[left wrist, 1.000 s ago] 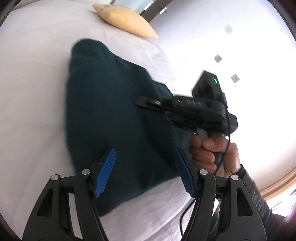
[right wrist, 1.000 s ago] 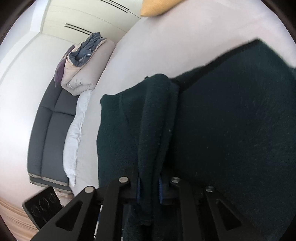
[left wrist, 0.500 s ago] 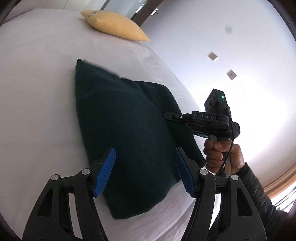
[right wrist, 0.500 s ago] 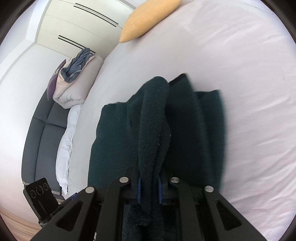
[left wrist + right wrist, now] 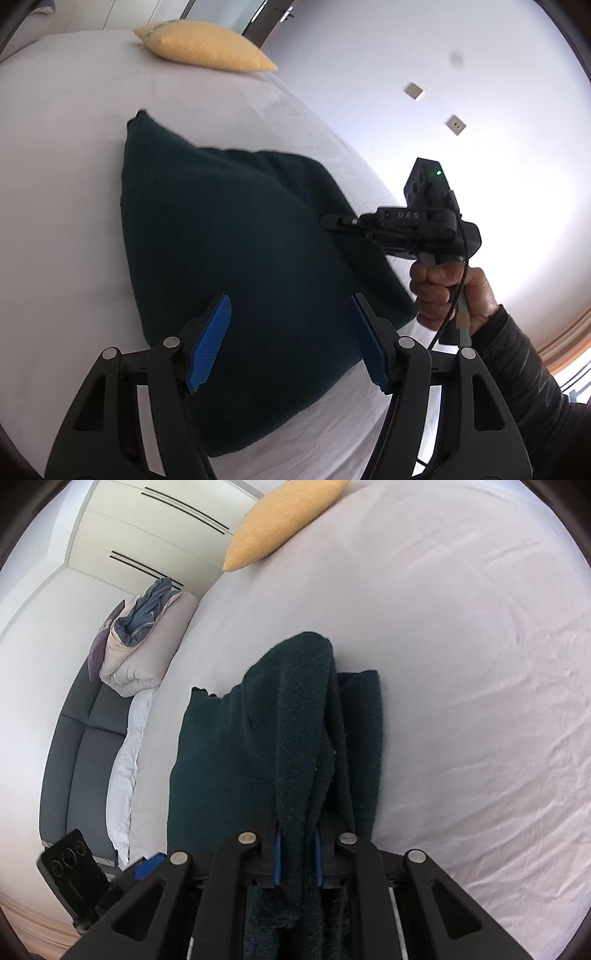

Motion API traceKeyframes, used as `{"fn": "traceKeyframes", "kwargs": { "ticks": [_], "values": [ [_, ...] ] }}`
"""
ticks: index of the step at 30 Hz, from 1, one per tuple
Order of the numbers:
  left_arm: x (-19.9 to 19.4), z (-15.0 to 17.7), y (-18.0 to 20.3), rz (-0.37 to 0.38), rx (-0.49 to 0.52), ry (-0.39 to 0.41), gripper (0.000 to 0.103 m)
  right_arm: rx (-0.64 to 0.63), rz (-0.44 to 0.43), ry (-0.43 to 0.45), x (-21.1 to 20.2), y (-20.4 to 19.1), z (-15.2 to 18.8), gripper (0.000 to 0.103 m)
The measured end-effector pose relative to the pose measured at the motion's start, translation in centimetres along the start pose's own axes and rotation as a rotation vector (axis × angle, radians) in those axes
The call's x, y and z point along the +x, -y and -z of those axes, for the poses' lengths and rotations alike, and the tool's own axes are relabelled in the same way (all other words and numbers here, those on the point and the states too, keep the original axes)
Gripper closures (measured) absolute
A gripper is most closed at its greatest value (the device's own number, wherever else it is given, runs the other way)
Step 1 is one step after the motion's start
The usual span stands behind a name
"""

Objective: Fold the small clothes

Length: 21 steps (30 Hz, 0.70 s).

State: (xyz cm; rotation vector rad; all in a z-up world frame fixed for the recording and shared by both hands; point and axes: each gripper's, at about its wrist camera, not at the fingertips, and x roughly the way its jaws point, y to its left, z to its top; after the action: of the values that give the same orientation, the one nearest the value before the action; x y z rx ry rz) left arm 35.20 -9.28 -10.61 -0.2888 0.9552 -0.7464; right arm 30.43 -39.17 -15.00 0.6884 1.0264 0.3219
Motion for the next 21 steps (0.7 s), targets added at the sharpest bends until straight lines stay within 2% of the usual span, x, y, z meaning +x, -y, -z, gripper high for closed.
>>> {"fn": "traceKeyframes", "kwargs": {
  "ticks": [4, 7, 9, 11, 13, 15, 16, 18, 19, 21],
  "values": [
    [0.3, 0.4, 0.4, -0.018, 0.035, 0.002, 0.039, 0.026, -0.024, 0.015, 0.0, 0.7, 0.0, 0.090],
    [1.4, 0.7, 0.3, -0.036, 0.042, -0.041, 0.036, 0.047, -0.043, 0.017, 0.0, 0.9, 0.5, 0.088],
    [1.9, 0.9, 0.4, -0.038, 0.042, -0.054, 0.035, 0.067, -0.036, 0.031, -0.9, 0.9, 1.2, 0.079],
    [1.9, 1.0, 0.4, -0.035, 0.048, -0.051, 0.034, 0.065, -0.010, 0.051, -2.1, -0.1, 2.7, 0.064],
    [1.9, 1.0, 0.5, -0.035, 0.041, -0.050, 0.034, -0.005, 0.021, 0.040, -2.6, -2.3, 4.9, 0.054],
    [2.0, 1.0, 0.5, -0.036, 0.034, -0.049, 0.034, -0.067, 0.063, 0.021, -2.7, -3.8, 6.6, 0.053],
    [2.0, 1.0, 0.6, -0.039, 0.033, -0.049, 0.034, -0.084, 0.071, 0.003, -2.5, -4.1, 7.3, 0.055],
    [2.1, 1.0, 0.8, -0.043, 0.034, -0.053, 0.034, -0.090, 0.104, -0.003, -2.4, -3.7, 7.8, 0.081],
    [2.1, 1.1, 0.9, -0.043, 0.035, -0.057, 0.034, -0.053, 0.105, 0.001, -2.6, -2.6, 7.7, 0.092],
    [2.3, 1.1, 1.0, -0.043, 0.033, -0.063, 0.034, 0.031, 0.029, 0.016, -3.0, -0.9, 7.5, 0.093]
  ]
}}
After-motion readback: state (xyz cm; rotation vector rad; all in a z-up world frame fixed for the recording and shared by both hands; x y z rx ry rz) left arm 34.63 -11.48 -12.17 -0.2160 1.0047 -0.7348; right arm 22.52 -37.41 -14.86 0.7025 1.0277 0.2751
